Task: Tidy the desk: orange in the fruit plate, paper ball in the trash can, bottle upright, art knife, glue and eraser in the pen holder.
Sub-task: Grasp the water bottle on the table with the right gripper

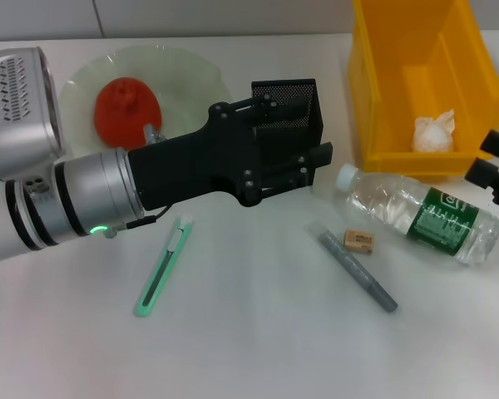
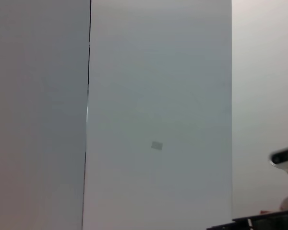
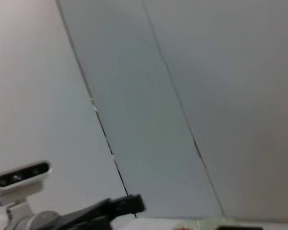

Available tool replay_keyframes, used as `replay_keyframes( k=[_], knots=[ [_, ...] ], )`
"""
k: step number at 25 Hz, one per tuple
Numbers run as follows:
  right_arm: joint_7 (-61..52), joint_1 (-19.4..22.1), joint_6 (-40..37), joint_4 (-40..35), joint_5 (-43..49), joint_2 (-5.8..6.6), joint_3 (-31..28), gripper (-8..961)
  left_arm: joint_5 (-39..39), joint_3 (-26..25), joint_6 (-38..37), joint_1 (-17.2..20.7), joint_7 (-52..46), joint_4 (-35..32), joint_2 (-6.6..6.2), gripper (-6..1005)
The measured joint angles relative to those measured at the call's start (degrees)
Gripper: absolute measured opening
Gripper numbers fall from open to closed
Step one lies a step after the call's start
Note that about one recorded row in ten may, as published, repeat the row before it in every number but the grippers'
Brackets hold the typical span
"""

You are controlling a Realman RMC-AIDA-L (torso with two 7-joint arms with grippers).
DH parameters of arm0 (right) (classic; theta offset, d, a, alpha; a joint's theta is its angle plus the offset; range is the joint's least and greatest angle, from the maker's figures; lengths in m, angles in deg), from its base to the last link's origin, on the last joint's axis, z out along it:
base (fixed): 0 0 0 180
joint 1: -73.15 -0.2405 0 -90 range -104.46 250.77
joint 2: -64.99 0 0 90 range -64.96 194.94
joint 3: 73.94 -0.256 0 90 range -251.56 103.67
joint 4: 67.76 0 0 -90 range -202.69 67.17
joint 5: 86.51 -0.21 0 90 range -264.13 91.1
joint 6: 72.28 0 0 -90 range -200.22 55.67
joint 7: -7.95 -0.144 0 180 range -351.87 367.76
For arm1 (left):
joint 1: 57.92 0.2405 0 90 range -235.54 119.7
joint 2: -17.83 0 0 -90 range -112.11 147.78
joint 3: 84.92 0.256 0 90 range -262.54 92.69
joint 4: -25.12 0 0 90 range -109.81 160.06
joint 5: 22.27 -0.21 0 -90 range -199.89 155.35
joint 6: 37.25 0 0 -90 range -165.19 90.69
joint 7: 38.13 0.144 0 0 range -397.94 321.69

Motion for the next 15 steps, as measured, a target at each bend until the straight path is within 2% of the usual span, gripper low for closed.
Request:
replay_keyframes(
  k=[6,10,15],
  knots=[
    [-22.24,-3.48,0.11,-16.79,12.19,1.53,-0.06,742,0.00,0.00,0.10,-0.21,-0.01,0.88,0.00,674],
    [-34.03,-6.87,-1.55,-28.90,22.98,2.31,2.21,742,0.00,0.16,0.69,-0.44,-0.01,1.27,0.00,675],
    [-43.39,-12.78,-3.36,-34.61,36.24,4.53,5.84,742,-0.01,0.20,0.91,-0.37,0.00,1.35,0.00,678]
  ],
)
